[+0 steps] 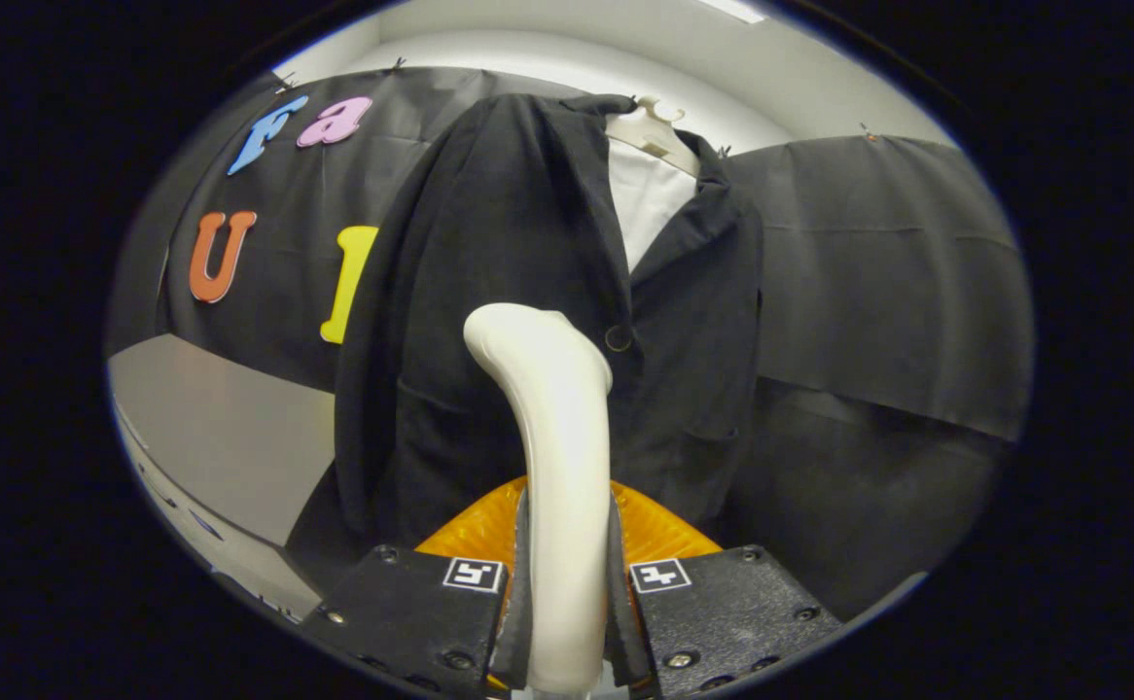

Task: Iron the clothes twice with a garment steamer, once on the left side and once on the right side.

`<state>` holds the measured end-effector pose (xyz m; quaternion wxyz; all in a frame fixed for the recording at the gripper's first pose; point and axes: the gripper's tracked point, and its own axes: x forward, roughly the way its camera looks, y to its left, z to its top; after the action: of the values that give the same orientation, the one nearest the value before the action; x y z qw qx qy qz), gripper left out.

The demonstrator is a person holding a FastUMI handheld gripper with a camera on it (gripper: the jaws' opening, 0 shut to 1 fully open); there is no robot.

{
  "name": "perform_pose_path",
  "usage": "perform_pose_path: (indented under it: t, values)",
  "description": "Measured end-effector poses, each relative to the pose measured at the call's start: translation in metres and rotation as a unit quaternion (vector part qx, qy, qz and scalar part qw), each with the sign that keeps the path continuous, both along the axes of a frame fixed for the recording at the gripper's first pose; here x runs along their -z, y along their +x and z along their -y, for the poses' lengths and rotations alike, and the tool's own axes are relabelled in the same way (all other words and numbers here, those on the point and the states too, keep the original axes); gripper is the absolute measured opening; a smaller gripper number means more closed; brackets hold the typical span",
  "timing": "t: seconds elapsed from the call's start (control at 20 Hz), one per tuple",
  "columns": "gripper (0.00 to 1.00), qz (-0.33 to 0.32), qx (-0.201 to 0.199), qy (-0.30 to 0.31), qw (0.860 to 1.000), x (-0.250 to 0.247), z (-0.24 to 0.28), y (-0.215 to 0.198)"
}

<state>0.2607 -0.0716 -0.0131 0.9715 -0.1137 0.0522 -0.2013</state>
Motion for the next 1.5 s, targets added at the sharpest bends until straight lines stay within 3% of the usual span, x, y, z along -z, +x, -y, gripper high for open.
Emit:
perform_pose_path:
  t: [1.15,1.5]
  values:
    - [0.35,-0.137,0.024,0.017,0.990,0.198,0.000,-0.018]
    - [0.35,-0.151,0.039,0.020,0.988,0.212,-0.001,-0.024]
